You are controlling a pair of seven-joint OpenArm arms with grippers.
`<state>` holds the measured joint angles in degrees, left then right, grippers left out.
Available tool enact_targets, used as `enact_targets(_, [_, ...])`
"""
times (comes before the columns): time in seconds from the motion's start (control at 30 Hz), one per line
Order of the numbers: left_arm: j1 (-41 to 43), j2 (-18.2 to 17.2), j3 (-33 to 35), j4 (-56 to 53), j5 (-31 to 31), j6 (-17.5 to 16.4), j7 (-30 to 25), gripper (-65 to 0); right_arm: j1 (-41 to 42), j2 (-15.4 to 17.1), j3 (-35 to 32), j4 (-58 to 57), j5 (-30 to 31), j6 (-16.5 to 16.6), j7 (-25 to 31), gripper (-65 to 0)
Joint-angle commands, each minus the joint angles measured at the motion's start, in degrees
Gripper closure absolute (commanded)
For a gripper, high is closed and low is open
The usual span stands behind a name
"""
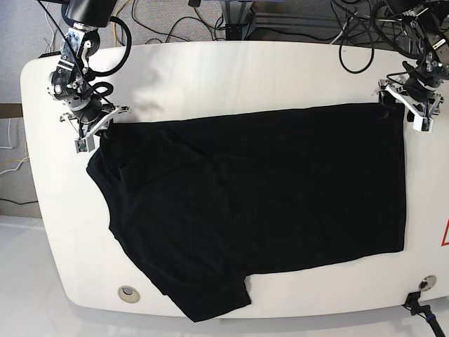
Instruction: Fold the T-shirt properly
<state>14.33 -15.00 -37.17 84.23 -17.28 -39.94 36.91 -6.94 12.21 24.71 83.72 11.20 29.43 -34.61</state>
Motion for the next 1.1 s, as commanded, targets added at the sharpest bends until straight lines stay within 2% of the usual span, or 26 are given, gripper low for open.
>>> enact_targets(0.0, [-0.74,-1.21,-0.15,-2.16,-0.70,-0.06,-0.99,-51.1,-0.31,0.41,0.04,0.28,-1.22,-0.11,-2.53,0.0])
enact_targets(0.13, [-1.62,-1.30,2.22,-3.48,-0.61,-0.06,-0.99,-50.7,-0.40,0.41,0.21,0.36,-1.22,-0.11,-2.44,0.0])
enact_targets(0.17, [-1.54,-1.30,2.40,-3.48,-0.61,-0.06,-0.99,-48.8,-0.40,0.41,0.21,0.36,-1.22,-0.11,-2.44,0.0])
enact_targets(0.2, [-1.54,-1.21,2.40,-3.57,-0.44,-0.06,-0.99,-44.1,-0.40,0.32,0.21,0.45,-1.14,-0.11,-2.44,0.0])
enact_targets(0.23, [-1.62,-1.04,2.40,-3.57,0.35,-0.06,-0.99,-35.1,-0.40,0.32,0.21,0.45,-1.14,-0.11,-2.44,0.0])
enact_targets(0.33, [-1.80,-0.78,2.40,-3.57,3.70,-0.06,-0.99,-3.9,-0.49,0.32,0.30,0.45,-1.14,-0.11,-2.44,0.0])
enact_targets(0.37, [-1.80,-0.34,2.40,-3.57,3.96,-0.06,-0.99,0.0,-0.58,0.32,0.30,0.45,-1.14,-0.11,-2.53,0.0])
enact_targets(0.5, [-1.10,-0.25,2.40,-3.39,4.14,-0.06,-0.82,0.0,-2.95,0.14,0.39,2.65,-1.05,-0.11,-2.62,0.0])
enact_targets(0.6, [1.72,-1.13,2.40,-1.19,4.22,-0.06,-0.73,0.0,-6.82,-1.53,3.38,6.78,-1.05,-0.11,-2.88,0.0])
enact_targets(0.7, [6.02,-1.30,2.40,3.29,4.22,-0.06,-0.64,0.0,-10.95,-2.40,5.49,10.83,-1.05,-0.02,-4.91,0.0])
enact_targets(0.93, [16.66,-1.30,2.05,12.70,4.14,-0.06,-0.55,0.0,-21.59,-2.49,6.28,18.04,-1.05,-0.02,-5.08,0.0])
enact_targets(1.07, [19.12,-1.30,2.05,13.66,4.05,-0.06,-0.55,0.0,-25.19,-5.22,7.25,20.23,-1.05,-0.02,-5.17,0.0])
